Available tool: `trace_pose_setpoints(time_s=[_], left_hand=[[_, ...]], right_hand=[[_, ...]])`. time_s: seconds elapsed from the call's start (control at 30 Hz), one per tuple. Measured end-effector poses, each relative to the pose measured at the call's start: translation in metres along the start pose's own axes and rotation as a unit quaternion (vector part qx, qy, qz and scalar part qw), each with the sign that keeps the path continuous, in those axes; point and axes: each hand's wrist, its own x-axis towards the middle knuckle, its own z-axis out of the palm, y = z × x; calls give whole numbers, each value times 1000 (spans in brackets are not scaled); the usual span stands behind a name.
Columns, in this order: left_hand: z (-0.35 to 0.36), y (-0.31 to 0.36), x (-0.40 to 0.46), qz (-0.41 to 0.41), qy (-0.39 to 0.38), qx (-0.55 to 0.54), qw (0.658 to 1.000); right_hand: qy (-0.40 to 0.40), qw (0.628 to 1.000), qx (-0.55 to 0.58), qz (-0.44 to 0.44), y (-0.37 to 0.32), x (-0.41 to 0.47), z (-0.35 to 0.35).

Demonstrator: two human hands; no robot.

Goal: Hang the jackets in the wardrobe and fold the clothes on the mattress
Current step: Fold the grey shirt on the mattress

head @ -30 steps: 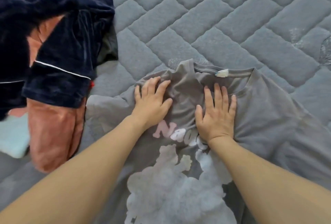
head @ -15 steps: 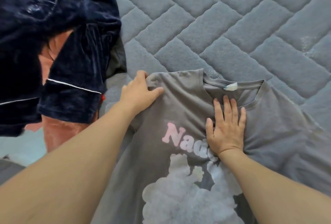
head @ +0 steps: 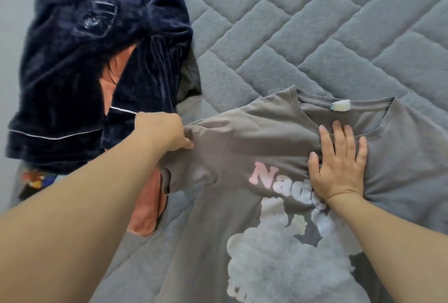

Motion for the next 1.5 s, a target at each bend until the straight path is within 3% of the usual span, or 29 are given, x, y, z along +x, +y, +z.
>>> trace_pose_setpoints(time_s=[0.07, 0.13, 0.2, 0.27, 0.37, 0.4, 0.43, 0.5, 0.53, 0.6, 0.7, 0.87, 1.0, 1.3, 1.5], left_hand=[[9, -9, 2, -72, 26, 68, 995], [24, -1, 6, -89, 33, 62, 994], [40, 23, 14, -6, 69, -49, 996], [51, 52, 18, 72, 98, -169, 978], [57, 83, 22, 43, 57, -242, 968], [54, 89, 23, 31, 80, -244, 966], [47, 97, 23, 38, 139, -255, 956], [28, 119, 26, 103, 257, -338, 900], [15, 134, 30, 133, 268, -389, 871], [-7, 165, 40, 142, 210, -448, 858], [-24, 199, 62, 96, 160, -446, 875], [0, 224, 74, 132, 332, -394, 847], [14, 238, 77, 109, 436, -353, 821], [11, 238, 82, 132, 393, -417, 809], [15, 234, 86, 151, 403, -447, 784]], right_hand=[[4, 1000, 0, 0, -1, 0, 1], [4, 1000, -1, -1, -1, 1, 2], [2, 1000, -6, -4, -1, 0, 2], [3, 1000, -9, -4, 0, 0, 3], [9, 1000, -8, -6, 1, 0, 4], [13, 1000, -8, -6, 1, 0, 4], [14, 1000, -9, -6, 0, 0, 4], [13, 1000, -10, -6, 1, 0, 4], [15, 1000, -10, -6, 2, 0, 4], [13, 1000, -6, -7, 2, 0, 4], [19, 1000, -1, -7, 1, 0, 3], [36, 999, 11, -14, 3, 0, 7], [37, 999, 23, -15, 3, 0, 6], [48, 998, 38, -22, 4, 2, 6], [146, 961, 235, -3, 31, 16, -23]])
